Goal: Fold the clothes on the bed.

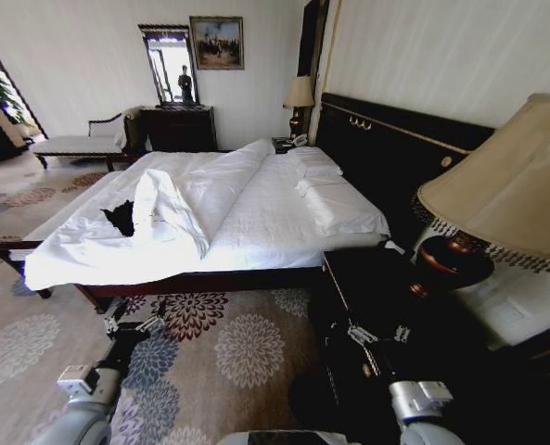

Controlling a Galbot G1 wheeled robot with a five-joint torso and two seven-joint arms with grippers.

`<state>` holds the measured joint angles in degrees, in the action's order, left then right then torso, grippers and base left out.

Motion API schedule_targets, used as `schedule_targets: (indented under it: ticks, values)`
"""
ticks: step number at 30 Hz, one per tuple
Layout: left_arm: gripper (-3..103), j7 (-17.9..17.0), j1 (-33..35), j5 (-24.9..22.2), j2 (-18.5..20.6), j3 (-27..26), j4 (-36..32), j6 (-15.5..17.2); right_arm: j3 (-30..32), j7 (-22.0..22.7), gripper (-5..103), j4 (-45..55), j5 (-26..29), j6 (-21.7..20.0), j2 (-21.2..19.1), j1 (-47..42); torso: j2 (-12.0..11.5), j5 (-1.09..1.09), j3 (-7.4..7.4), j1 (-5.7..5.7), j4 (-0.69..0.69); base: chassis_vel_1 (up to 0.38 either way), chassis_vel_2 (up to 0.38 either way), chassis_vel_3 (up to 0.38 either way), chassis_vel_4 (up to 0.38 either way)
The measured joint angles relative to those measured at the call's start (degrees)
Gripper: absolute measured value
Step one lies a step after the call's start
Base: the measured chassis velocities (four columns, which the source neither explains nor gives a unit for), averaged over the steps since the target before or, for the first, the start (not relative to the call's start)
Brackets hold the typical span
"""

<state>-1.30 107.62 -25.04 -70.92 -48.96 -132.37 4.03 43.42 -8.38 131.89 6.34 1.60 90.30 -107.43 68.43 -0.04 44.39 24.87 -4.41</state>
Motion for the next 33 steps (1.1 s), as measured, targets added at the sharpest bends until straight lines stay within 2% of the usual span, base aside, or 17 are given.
schedule_targets:
  ticks: [33]
  values:
    - [99, 0.0, 0.1, 0.0, -0.1, 0.3, -0.1, 0.0, -0.1, -0.2, 100, 0.0, -0.1, 0.4, 0.4, -0.1, 0.0, -0.01, 0.00, 0.00, 0.00, -0.090, 0.090, 0.087, -0.093]
